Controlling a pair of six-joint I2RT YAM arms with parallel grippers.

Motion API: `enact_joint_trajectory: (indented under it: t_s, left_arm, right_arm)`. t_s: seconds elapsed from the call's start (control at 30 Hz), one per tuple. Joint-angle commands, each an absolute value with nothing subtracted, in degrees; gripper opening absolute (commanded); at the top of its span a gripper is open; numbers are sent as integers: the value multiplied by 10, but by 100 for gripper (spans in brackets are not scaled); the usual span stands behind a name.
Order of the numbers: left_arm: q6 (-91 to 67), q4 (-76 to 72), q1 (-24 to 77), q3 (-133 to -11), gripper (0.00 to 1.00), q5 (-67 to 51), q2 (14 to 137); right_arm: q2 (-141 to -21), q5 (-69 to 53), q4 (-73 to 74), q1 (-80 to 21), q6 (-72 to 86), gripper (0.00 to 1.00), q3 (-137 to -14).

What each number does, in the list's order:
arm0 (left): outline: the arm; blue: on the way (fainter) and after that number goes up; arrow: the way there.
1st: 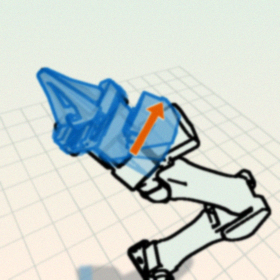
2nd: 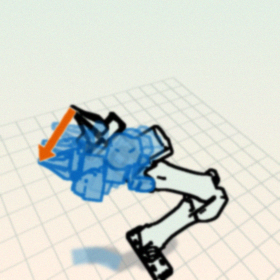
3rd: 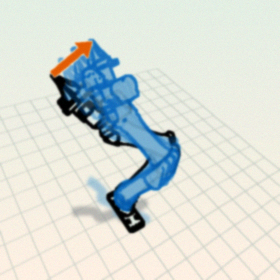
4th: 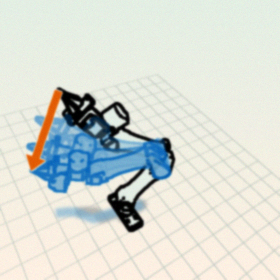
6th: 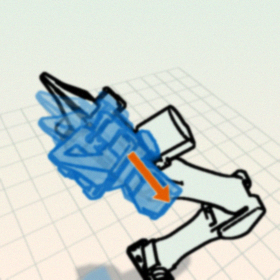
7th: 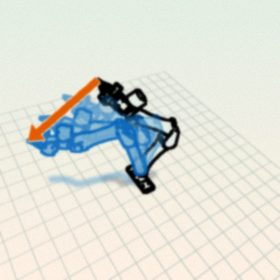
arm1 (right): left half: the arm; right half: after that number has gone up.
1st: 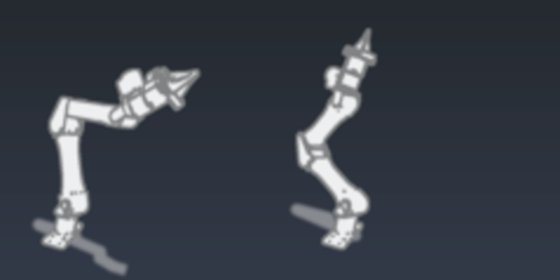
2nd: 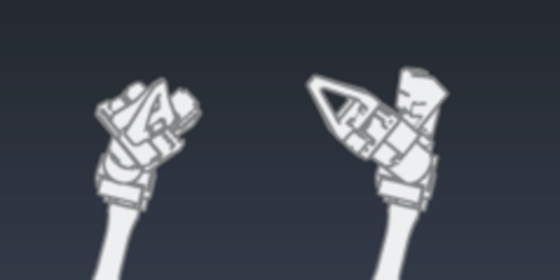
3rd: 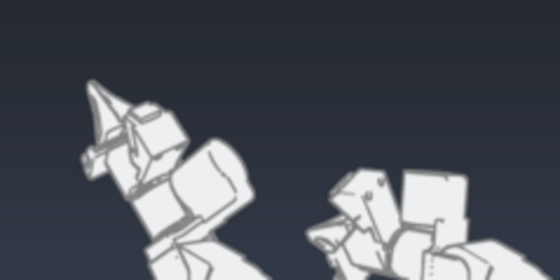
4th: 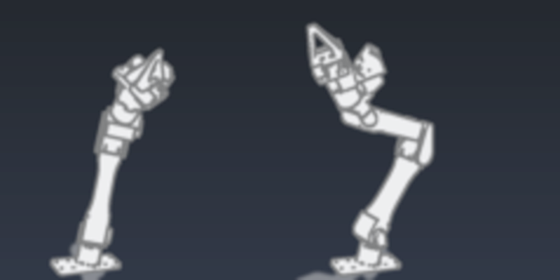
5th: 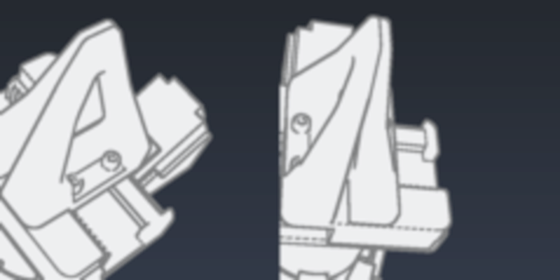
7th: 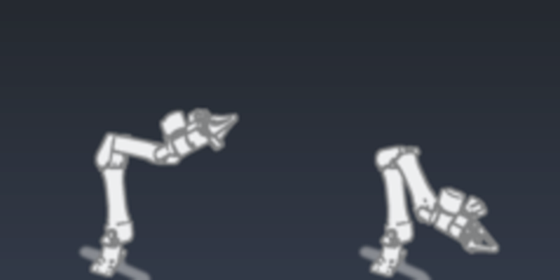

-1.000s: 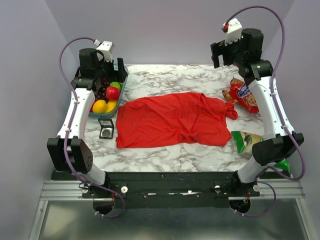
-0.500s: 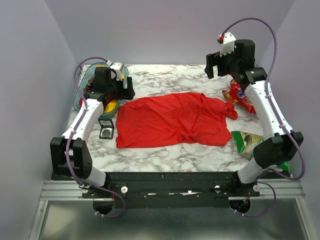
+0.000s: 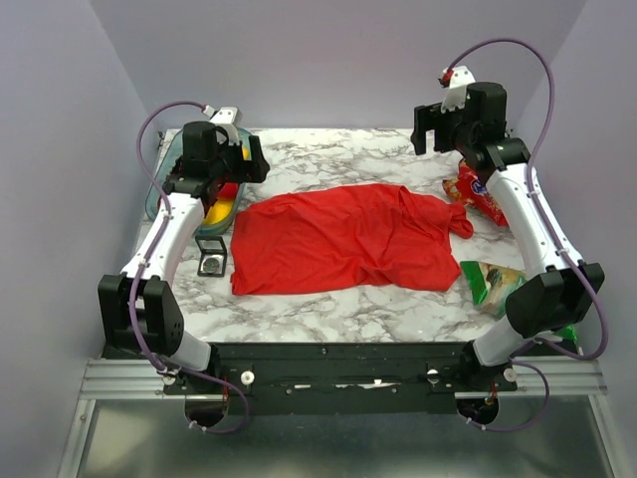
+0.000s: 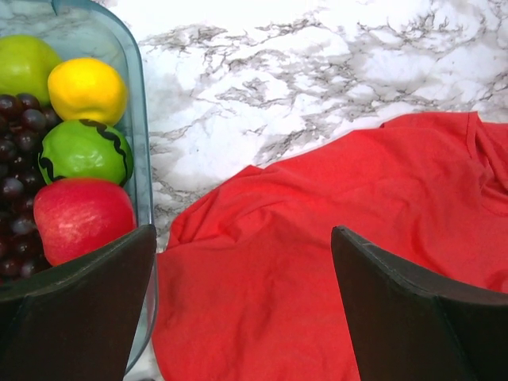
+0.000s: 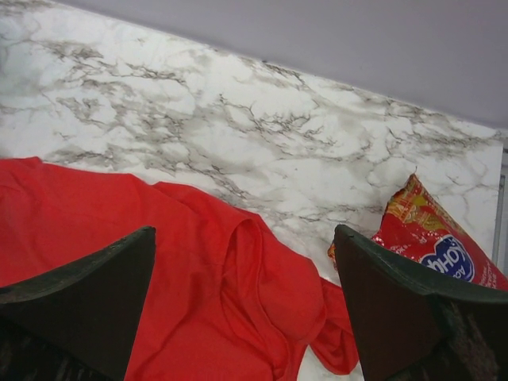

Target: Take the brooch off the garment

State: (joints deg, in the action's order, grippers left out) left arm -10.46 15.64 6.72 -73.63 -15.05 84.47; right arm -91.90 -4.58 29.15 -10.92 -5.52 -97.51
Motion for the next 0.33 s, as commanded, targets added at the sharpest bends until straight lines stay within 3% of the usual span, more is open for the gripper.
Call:
enact_joint_trajectory:
  t_s: [0.0, 0.3]
  left_arm:
    - [-130, 136, 65, -764, 99, -166, 870]
    - [-138, 130, 69, -787, 99, -173, 896]
  right_arm:
    - [-898, -4, 267, -111, -65, 100, -956]
    - [-903, -5, 266, -111, -64, 100, -970]
